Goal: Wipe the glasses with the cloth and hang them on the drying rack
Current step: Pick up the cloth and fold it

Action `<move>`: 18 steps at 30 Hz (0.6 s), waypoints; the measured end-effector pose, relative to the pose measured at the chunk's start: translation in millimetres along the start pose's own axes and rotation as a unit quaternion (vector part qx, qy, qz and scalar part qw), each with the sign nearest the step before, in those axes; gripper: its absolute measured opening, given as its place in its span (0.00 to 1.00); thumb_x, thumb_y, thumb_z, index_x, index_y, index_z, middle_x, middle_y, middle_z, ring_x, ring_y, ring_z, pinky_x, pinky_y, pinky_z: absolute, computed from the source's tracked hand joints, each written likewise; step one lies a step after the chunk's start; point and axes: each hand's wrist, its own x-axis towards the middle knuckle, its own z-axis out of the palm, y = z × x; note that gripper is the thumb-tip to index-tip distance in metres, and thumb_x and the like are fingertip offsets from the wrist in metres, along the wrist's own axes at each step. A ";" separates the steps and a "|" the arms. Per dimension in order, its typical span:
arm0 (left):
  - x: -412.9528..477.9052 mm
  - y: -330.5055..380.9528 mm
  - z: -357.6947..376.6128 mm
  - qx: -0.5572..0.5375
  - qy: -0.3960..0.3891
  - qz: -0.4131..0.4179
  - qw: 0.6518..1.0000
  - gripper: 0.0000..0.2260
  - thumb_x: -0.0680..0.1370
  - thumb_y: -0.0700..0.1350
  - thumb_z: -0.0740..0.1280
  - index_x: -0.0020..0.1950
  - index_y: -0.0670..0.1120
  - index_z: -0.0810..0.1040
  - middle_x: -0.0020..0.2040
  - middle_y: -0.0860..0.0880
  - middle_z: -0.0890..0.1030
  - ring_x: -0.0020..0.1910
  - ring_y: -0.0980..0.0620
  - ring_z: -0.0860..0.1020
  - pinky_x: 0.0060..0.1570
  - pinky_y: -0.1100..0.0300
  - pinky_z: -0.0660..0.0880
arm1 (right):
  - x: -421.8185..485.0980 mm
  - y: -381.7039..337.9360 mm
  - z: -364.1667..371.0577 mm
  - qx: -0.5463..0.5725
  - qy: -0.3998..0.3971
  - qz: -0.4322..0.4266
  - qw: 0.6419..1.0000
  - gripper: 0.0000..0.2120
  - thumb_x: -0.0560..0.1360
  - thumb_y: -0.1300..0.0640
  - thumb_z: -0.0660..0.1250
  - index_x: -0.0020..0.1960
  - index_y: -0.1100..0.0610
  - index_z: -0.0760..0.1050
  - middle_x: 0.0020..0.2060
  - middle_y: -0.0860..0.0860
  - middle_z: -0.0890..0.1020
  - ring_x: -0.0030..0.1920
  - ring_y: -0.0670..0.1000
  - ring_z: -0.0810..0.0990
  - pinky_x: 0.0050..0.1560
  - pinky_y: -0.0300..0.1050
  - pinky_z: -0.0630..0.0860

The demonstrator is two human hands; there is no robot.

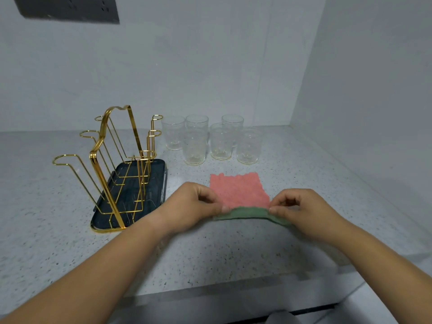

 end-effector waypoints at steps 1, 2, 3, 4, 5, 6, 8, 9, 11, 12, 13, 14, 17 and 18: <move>5.5 2.5 -0.5 -0.024 0.035 0.001 0.999 0.07 0.76 0.43 0.78 0.48 0.40 0.89 0.43 0.45 0.89 0.38 0.58 0.83 0.42 0.71 0.78 | 7.1 -2.2 -1.0 0.017 0.018 -0.004 1.000 0.06 0.75 0.58 0.76 0.41 0.49 0.85 0.37 0.44 0.86 0.37 0.39 0.81 0.42 0.30 0.75; 12.1 4.8 -0.1 -0.049 0.071 -0.001 0.996 0.07 0.77 0.42 0.77 0.48 0.37 0.88 0.39 0.44 0.88 0.34 0.60 0.81 0.38 0.72 0.76 | 15.7 -4.2 -1.8 0.028 0.035 -0.007 0.999 0.05 0.75 0.59 0.76 0.41 0.51 0.85 0.36 0.46 0.86 0.36 0.41 0.80 0.40 0.31 0.76; 19.5 6.5 0.8 -0.069 0.102 -0.006 0.992 0.08 0.77 0.40 0.77 0.49 0.35 0.87 0.37 0.45 0.86 0.31 0.62 0.80 0.35 0.72 0.75 | 25.5 -6.0 -2.2 0.035 0.048 -0.008 0.998 0.04 0.75 0.60 0.76 0.42 0.53 0.85 0.36 0.49 0.87 0.36 0.42 0.80 0.39 0.31 0.77; 28.4 7.8 1.7 -0.083 0.128 -0.012 0.988 0.08 0.78 0.40 0.76 0.49 0.34 0.87 0.37 0.45 0.86 0.30 0.63 0.79 0.33 0.72 0.74 | 37.2 -7.3 -2.5 0.040 0.058 -0.005 0.998 0.03 0.75 0.60 0.76 0.42 0.55 0.85 0.36 0.50 0.86 0.36 0.43 0.80 0.38 0.32 0.77; 37.2 7.6 2.8 -0.084 0.150 -0.021 0.985 0.09 0.78 0.41 0.77 0.49 0.34 0.86 0.38 0.44 0.86 0.31 0.61 0.80 0.33 0.71 0.74 | 48.2 -8.2 -2.1 0.043 0.064 -0.001 0.997 0.03 0.75 0.60 0.76 0.43 0.56 0.85 0.36 0.50 0.86 0.35 0.42 0.80 0.37 0.31 0.77; 46.7 5.9 3.8 -0.071 0.170 -0.030 0.982 0.10 0.78 0.43 0.77 0.48 0.35 0.87 0.40 0.42 0.87 0.32 0.58 0.80 0.33 0.70 0.75 | 60.2 -8.0 -1.2 0.043 0.069 0.003 0.997 0.04 0.75 0.59 0.76 0.42 0.57 0.84 0.35 0.48 0.85 0.33 0.40 0.80 0.36 0.30 0.76; 64.2 -1.7 6.9 -0.026 0.203 -0.051 0.978 0.10 0.77 0.47 0.78 0.45 0.40 0.87 0.40 0.43 0.87 0.35 0.54 0.80 0.40 0.62 0.81 | 83.4 -5.1 1.8 0.032 0.072 0.018 0.997 0.05 0.76 0.58 0.76 0.41 0.56 0.84 0.34 0.47 0.85 0.34 0.40 0.80 0.38 0.32 0.76; 73.3 -5.9 8.7 -0.004 0.218 -0.061 0.974 0.10 0.77 0.49 0.78 0.43 0.42 0.86 0.38 0.45 0.86 0.35 0.52 0.81 0.44 0.56 0.83 | 95.9 -1.6 3.8 0.020 0.070 0.028 0.997 0.05 0.76 0.57 0.76 0.41 0.56 0.84 0.35 0.49 0.85 0.35 0.42 0.81 0.39 0.34 0.77; 85.4 -12.6 12.7 0.039 0.239 -0.083 0.967 0.11 0.77 0.51 0.77 0.39 0.48 0.85 0.36 0.50 0.85 0.38 0.50 0.82 0.48 0.48 0.83 | 115.3 6.4 9.4 -0.010 0.066 0.044 0.997 0.06 0.76 0.56 0.76 0.40 0.53 0.83 0.36 0.49 0.85 0.37 0.45 0.81 0.41 0.38 0.76; 90.5 -14.4 14.4 0.062 0.242 -0.094 0.964 0.11 0.78 0.53 0.77 0.38 0.50 0.83 0.37 0.52 0.84 0.41 0.49 0.83 0.50 0.47 0.83 | 123.3 10.5 12.2 -0.022 0.063 0.049 0.997 0.06 0.76 0.56 0.76 0.41 0.53 0.84 0.37 0.48 0.85 0.39 0.46 0.81 0.42 0.38 0.76; 94.2 -15.0 15.3 0.082 0.241 -0.103 0.961 0.11 0.78 0.54 0.76 0.38 0.51 0.83 0.39 0.52 0.84 0.43 0.48 0.83 0.51 0.47 0.83 | 129.1 13.4 15.1 -0.033 0.059 0.051 0.996 0.05 0.76 0.55 0.75 0.42 0.54 0.84 0.38 0.48 0.85 0.40 0.47 0.82 0.43 0.38 0.75; 98.1 -14.9 15.7 0.100 0.237 -0.110 0.960 0.11 0.79 0.55 0.75 0.40 0.51 0.82 0.40 0.52 0.84 0.44 0.48 0.83 0.52 0.47 0.82 | 133.4 15.7 17.7 -0.045 0.055 0.049 0.996 0.05 0.77 0.55 0.75 0.44 0.55 0.85 0.39 0.47 0.85 0.42 0.48 0.82 0.42 0.37 0.75; 104.3 -12.8 15.2 0.158 0.208 -0.127 0.957 0.17 0.78 0.61 0.73 0.53 0.48 0.81 0.53 0.52 0.81 0.50 0.48 0.81 0.55 0.50 0.80 | 136.2 16.1 22.6 -0.093 0.047 0.029 0.994 0.06 0.77 0.52 0.74 0.49 0.54 0.85 0.41 0.40 0.79 0.44 0.44 0.79 0.44 0.35 0.73; 104.6 -10.4 15.0 0.184 0.191 -0.131 0.955 0.22 0.76 0.64 0.73 0.58 0.47 0.80 0.57 0.52 0.78 0.53 0.48 0.80 0.55 0.51 0.79 | 136.1 16.7 22.8 -0.108 0.043 0.020 0.993 0.07 0.76 0.51 0.75 0.52 0.53 0.85 0.42 0.39 0.77 0.45 0.43 0.77 0.47 0.37 0.73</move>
